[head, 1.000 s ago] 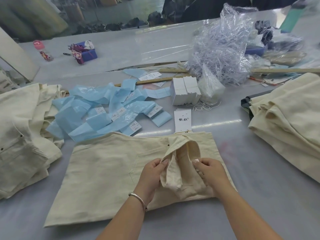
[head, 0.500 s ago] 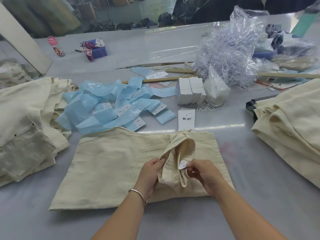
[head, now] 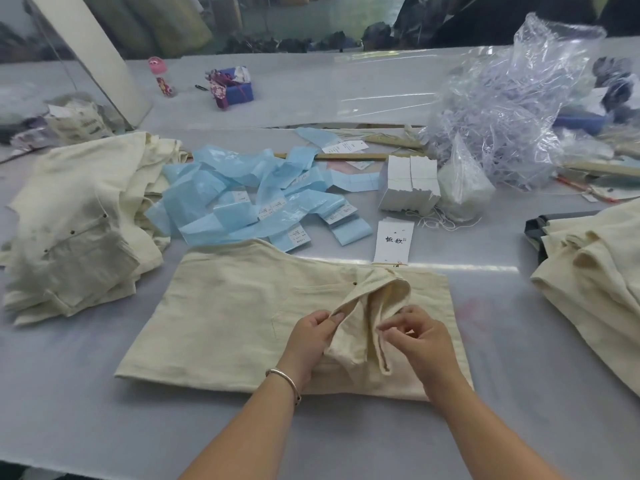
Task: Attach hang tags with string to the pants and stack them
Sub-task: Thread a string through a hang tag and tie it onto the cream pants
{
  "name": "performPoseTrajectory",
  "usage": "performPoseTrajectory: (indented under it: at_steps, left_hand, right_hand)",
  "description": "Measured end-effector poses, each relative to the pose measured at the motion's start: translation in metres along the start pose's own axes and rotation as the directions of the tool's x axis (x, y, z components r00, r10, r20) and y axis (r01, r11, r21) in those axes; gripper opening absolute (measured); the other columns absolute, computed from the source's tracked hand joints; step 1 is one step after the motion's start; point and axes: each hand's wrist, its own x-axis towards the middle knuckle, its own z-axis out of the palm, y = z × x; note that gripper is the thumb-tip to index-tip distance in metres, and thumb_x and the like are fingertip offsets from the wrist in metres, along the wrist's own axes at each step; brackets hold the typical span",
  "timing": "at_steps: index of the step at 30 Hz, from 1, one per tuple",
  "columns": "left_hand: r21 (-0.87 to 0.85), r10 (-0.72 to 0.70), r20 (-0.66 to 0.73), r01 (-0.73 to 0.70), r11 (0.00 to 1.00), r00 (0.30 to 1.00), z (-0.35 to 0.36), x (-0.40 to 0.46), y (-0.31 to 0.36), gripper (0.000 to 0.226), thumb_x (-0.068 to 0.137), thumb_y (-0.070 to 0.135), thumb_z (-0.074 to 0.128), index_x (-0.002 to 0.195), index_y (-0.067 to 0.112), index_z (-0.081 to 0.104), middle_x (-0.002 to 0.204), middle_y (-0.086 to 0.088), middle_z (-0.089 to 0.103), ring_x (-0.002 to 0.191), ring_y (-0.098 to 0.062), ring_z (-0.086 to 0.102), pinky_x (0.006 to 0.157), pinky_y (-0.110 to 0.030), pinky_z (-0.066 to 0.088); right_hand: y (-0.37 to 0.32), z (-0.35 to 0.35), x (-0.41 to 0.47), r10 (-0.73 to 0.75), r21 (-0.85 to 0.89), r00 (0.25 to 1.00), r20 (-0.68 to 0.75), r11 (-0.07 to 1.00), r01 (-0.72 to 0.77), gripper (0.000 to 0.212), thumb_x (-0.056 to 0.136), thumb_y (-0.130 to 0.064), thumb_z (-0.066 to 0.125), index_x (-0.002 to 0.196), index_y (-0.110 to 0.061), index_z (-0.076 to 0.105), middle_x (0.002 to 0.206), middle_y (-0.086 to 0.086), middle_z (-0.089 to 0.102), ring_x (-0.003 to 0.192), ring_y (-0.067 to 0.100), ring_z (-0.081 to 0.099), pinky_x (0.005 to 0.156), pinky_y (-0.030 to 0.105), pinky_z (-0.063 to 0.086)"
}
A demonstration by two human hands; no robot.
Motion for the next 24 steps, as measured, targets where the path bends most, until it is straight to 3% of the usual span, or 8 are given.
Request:
performPoseTrajectory:
  at_steps: [2, 4, 6, 8, 14, 18, 21, 24]
  left_hand:
    - [0.08, 0.025, 0.02, -0.026, 0.996, 0.999, 0.002, -0.004, 0.003, 0.022, 0.091, 0.023, 0.066, 0.074, 0.009, 0.064, 0.073, -0.011, 0.056, 0.07, -0.021, 0.05, 0.067, -0.031, 0.042]
    - [0.096, 0.016, 0.072, -0.023, 0.995, 0.997, 0.002, -0.007, 0.005, 0.026, 0.093, 0.026, 0.064, 0.074, 0.008, 0.063, 0.067, -0.006, 0.057, 0.06, -0.015, 0.053, 0.06, -0.024, 0.047]
    - [0.092, 0.0, 0.116, -0.01, 0.996, 0.993, -0.003, -0.009, 0.009, 0.027, 0.095, 0.029, 0.06, 0.075, 0.012, 0.065, 0.067, -0.001, 0.062, 0.059, -0.011, 0.059, 0.058, -0.02, 0.048]
    - [0.159, 0.004, 0.116, -0.023, 0.987, 0.993, -0.016, -0.007, 0.014, 0.026, 0.096, 0.03, 0.059, 0.076, 0.016, 0.067, 0.07, 0.003, 0.067, 0.064, -0.01, 0.062, 0.062, -0.019, 0.048]
    - [0.331, 0.117, -0.146, -0.064, 0.942, 0.982, -0.094, 0.03, 0.049, 0.017, 0.09, 0.01, 0.061, 0.074, 0.014, 0.065, 0.068, 0.002, 0.065, 0.065, -0.013, 0.061, 0.059, -0.016, 0.044]
    - [0.647, 0.351, -0.358, -0.041, 0.761, 0.865, -0.16, 0.075, 0.102, 0.012, 0.087, 0.015, 0.06, 0.077, 0.019, 0.066, 0.076, 0.006, 0.065, 0.075, -0.014, 0.057, 0.063, -0.018, 0.041]
    - [0.691, 0.517, -0.419, -0.107, 0.715, 0.747, -0.199, 0.125, 0.149, 0.008, 0.085, 0.01, 0.06, 0.086, 0.011, 0.068, 0.087, -0.002, 0.067, 0.084, -0.02, 0.058, 0.075, -0.027, 0.043]
    - [0.691, 0.517, -0.407, -0.116, 0.713, 0.753, -0.224, 0.18, 0.177, 0.012, 0.085, 0.007, 0.058, 0.095, 0.006, 0.064, 0.096, -0.008, 0.065, 0.09, -0.024, 0.059, 0.076, -0.025, 0.039]
  right_hand:
    - [-0.011, 0.0, 0.006, -0.1, -0.082, 0.985, -0.143, 0.993, 0.089, 0.019, 0.065, -0.003, 0.068, 0.059, -0.02, 0.064, 0.074, 0.004, 0.051, 0.061, 0.013, 0.041, 0.06, 0.019, 0.037]
    - [-0.021, 0.004, 0.015, -0.179, -0.141, 0.958, -0.226, 0.979, 0.149, 0.019, 0.067, 0.0, 0.065, 0.062, -0.017, 0.058, 0.075, 0.011, 0.054, 0.061, 0.017, 0.042, 0.06, 0.023, 0.037]
    - [-0.03, 0.014, 0.023, -0.243, -0.162, 0.94, -0.238, 0.965, 0.208, 0.019, 0.071, 0.004, 0.06, 0.066, -0.014, 0.058, 0.075, 0.01, 0.057, 0.063, 0.02, 0.045, 0.058, 0.021, 0.038]
    - [-0.039, 0.031, 0.03, -0.271, -0.175, 0.942, -0.2, 0.955, 0.238, 0.009, 0.07, -0.006, 0.058, 0.068, -0.015, 0.059, 0.072, 0.005, 0.058, 0.062, 0.017, 0.047, 0.057, 0.017, 0.038]
    - [-0.041, 0.107, 0.074, -0.171, -0.258, 0.979, -0.114, 0.956, 0.137, 0.018, 0.077, 0.003, 0.061, 0.069, -0.013, 0.062, 0.073, 0.006, 0.059, 0.064, 0.02, 0.048, 0.061, 0.027, 0.038]
    - [-0.04, 0.172, 0.113, -0.094, -0.278, 0.993, -0.071, 0.958, 0.071, 0.015, 0.079, -0.001, 0.06, 0.073, -0.015, 0.062, 0.07, 0.003, 0.06, 0.062, 0.016, 0.05, 0.059, 0.028, 0.037]
    - [-0.04, 0.225, 0.137, -0.082, -0.283, 0.996, -0.041, 0.957, 0.067, 0.016, 0.078, -0.002, 0.061, 0.075, -0.017, 0.062, 0.069, -0.001, 0.06, 0.061, 0.012, 0.05, 0.057, 0.024, 0.038]
    - [-0.038, 0.271, 0.159, -0.069, -0.294, 0.997, -0.024, 0.954, 0.059, 0.019, 0.079, -0.004, 0.062, 0.08, -0.023, 0.059, 0.074, -0.005, 0.062, 0.066, 0.009, 0.054, 0.06, 0.017, 0.04]
